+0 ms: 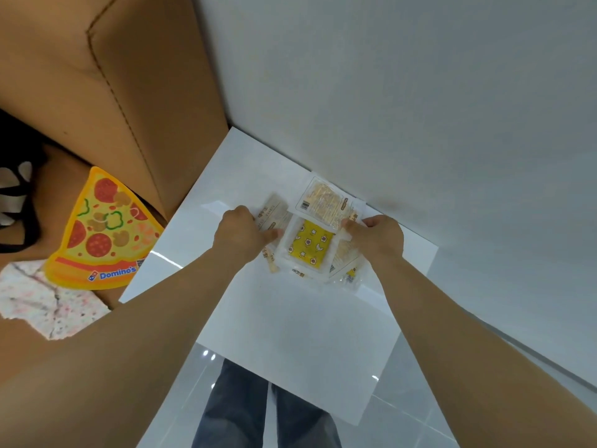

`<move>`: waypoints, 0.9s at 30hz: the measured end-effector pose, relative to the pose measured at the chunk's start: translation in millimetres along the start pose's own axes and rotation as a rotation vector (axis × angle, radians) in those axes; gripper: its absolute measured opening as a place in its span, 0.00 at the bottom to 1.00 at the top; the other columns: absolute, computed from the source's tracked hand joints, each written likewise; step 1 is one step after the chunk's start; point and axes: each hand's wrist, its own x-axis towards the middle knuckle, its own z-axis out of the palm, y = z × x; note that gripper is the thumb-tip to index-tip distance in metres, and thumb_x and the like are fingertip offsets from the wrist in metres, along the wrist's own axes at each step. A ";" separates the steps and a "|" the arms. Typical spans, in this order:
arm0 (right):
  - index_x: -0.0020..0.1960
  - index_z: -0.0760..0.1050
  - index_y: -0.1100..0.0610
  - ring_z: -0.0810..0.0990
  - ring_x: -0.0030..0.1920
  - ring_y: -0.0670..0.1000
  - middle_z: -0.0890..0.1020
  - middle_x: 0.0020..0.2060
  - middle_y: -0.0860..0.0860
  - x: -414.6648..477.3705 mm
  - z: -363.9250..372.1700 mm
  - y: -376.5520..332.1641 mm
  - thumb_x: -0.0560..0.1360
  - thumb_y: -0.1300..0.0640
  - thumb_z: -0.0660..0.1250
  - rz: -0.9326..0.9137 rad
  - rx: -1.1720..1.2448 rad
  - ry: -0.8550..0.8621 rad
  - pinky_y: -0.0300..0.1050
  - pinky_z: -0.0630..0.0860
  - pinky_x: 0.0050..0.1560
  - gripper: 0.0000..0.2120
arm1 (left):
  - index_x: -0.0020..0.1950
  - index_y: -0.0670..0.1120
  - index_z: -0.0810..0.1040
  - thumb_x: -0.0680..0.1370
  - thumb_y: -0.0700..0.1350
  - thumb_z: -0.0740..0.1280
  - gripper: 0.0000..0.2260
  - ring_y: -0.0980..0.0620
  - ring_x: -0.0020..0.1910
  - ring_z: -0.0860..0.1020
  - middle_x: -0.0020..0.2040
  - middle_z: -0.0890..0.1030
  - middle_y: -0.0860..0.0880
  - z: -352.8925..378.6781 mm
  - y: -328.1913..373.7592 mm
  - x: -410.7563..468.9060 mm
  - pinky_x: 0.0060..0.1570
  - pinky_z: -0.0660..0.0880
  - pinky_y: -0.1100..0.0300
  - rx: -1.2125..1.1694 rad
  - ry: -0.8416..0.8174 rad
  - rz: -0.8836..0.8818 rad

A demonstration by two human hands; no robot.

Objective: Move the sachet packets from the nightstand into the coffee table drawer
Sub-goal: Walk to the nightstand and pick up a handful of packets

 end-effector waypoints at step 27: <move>0.44 0.74 0.57 0.82 0.46 0.56 0.83 0.48 0.57 -29.8 -28.0 20.5 0.74 0.59 0.69 -0.046 0.297 0.086 0.48 0.77 0.44 0.04 | 0.51 0.36 0.79 0.70 0.47 0.75 0.17 0.40 0.46 0.82 0.49 0.82 0.39 -6.1 5.1 -23.7 0.49 0.80 0.46 -0.231 -0.068 -0.069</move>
